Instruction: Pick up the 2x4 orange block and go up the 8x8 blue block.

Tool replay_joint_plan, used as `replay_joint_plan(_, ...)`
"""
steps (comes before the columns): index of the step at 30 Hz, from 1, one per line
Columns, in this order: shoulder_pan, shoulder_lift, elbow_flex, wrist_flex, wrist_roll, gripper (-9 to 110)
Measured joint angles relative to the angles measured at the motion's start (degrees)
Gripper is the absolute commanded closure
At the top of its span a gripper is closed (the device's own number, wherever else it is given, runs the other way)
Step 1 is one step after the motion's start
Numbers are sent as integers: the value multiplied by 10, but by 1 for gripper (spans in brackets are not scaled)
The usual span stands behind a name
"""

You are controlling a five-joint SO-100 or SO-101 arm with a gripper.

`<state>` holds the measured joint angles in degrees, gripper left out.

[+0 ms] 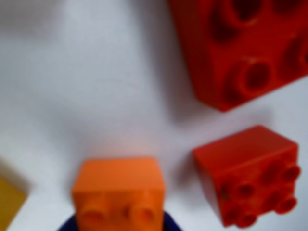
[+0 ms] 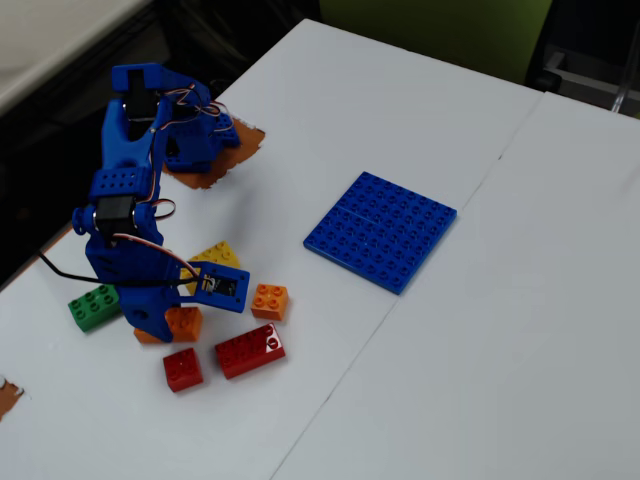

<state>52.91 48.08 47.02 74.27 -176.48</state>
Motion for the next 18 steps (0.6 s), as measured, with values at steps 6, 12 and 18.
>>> replay_joint_plan(6, 0, 0, 0, 3, 2, 101)
replay_joint_plan(12, -4, 34, 1, 90, 46, 101)
replay_joint_plan(18, -38, 163, 2, 223, 252, 101)
